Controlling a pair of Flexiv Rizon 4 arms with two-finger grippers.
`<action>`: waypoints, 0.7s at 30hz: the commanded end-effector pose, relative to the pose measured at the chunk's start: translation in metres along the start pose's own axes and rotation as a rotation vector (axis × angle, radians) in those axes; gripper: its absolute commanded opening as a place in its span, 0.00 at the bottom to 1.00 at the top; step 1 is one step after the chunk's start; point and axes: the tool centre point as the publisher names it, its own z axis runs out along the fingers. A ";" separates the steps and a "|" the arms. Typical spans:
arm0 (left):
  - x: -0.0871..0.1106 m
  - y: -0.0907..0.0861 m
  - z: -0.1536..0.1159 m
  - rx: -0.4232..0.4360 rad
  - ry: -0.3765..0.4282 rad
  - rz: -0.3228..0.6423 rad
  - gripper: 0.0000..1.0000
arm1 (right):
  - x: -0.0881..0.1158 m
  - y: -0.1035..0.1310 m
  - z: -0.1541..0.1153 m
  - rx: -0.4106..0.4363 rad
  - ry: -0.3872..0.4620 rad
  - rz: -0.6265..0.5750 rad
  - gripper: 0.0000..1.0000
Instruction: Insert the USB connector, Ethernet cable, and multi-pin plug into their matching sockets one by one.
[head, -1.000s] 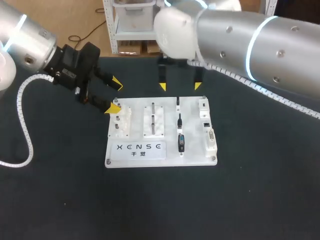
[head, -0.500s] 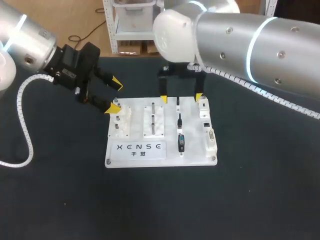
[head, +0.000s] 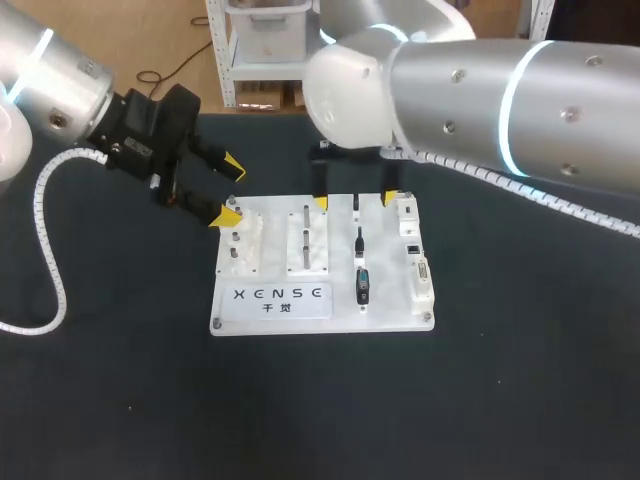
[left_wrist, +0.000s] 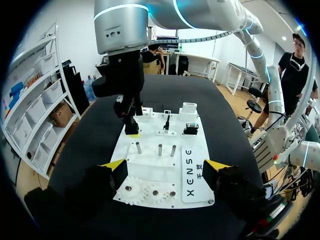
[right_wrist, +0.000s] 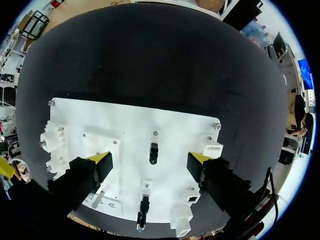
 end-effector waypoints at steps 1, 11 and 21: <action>0.001 -0.001 0.000 -0.002 -0.003 0.002 1.00 | 0.011 -0.009 -0.004 -0.021 -0.175 0.000 1.00; 0.001 -0.001 0.000 -0.002 -0.003 0.002 1.00 | 0.011 -0.009 -0.004 -0.021 -0.175 0.000 1.00; 0.001 -0.001 0.000 -0.002 -0.003 0.002 1.00 | 0.008 -0.011 -0.002 0.005 -0.181 -0.001 1.00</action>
